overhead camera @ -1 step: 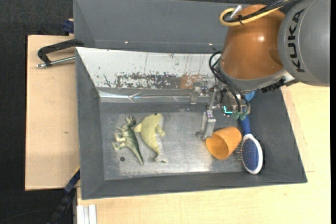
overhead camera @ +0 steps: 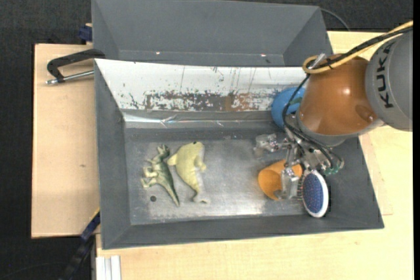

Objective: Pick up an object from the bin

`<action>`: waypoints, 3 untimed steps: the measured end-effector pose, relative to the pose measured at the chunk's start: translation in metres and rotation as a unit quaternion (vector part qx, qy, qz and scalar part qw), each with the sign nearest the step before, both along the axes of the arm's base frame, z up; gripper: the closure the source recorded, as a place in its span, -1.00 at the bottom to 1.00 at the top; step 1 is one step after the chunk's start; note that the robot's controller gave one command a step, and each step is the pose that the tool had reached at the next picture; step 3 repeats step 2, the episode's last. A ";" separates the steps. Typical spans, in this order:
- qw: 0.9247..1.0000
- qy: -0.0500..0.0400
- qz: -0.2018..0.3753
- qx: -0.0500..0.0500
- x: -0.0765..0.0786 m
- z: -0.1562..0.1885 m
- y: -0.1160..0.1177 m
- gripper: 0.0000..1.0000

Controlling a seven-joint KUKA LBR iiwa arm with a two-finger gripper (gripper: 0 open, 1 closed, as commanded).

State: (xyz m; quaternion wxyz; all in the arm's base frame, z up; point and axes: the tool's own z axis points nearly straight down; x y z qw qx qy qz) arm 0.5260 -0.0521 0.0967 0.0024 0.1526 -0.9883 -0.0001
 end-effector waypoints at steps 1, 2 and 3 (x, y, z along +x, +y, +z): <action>1.000 -0.004 0.001 0.001 0.002 0.002 0.002 1.00; 0.989 -0.010 0.147 -0.001 0.012 0.225 0.009 1.00; 0.989 -0.010 0.147 -0.001 0.012 0.225 0.009 1.00</action>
Offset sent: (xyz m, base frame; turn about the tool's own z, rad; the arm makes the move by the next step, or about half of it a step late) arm 0.0000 0.0000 0.0000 0.0000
